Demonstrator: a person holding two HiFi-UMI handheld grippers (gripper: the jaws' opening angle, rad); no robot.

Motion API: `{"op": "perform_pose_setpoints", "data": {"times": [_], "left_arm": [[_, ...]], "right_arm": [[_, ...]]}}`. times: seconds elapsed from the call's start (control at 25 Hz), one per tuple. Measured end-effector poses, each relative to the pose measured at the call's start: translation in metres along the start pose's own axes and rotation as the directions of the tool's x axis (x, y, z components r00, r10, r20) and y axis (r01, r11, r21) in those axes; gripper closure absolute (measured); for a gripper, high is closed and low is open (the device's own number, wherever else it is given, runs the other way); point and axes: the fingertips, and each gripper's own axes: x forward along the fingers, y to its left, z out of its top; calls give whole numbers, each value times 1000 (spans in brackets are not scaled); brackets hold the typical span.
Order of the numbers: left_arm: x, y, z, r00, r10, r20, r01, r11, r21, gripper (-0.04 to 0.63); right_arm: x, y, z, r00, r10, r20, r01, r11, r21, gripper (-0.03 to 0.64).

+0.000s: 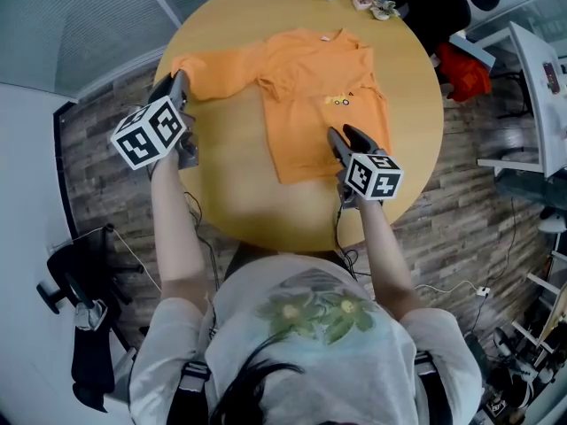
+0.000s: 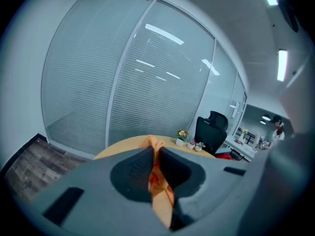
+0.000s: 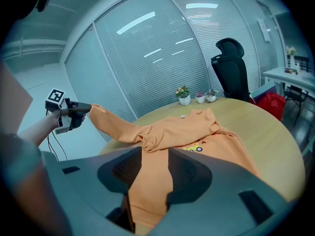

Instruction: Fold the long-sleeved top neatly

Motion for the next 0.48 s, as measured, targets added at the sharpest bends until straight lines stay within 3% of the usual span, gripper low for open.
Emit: {"op": "perform_pose_setpoints", "data": {"times": [0.28,0.48], "left_arm": [[20,-94,24,993,-116,37,114,992,47,553],[48,-171,18,985,-172,11,167,968,187,554]], "right_arm": [[-16,-28,1,1000,12,3,-12,1000,6,437],[-28,-56,6,1000,19,2,-19,1000,4,437]]}}
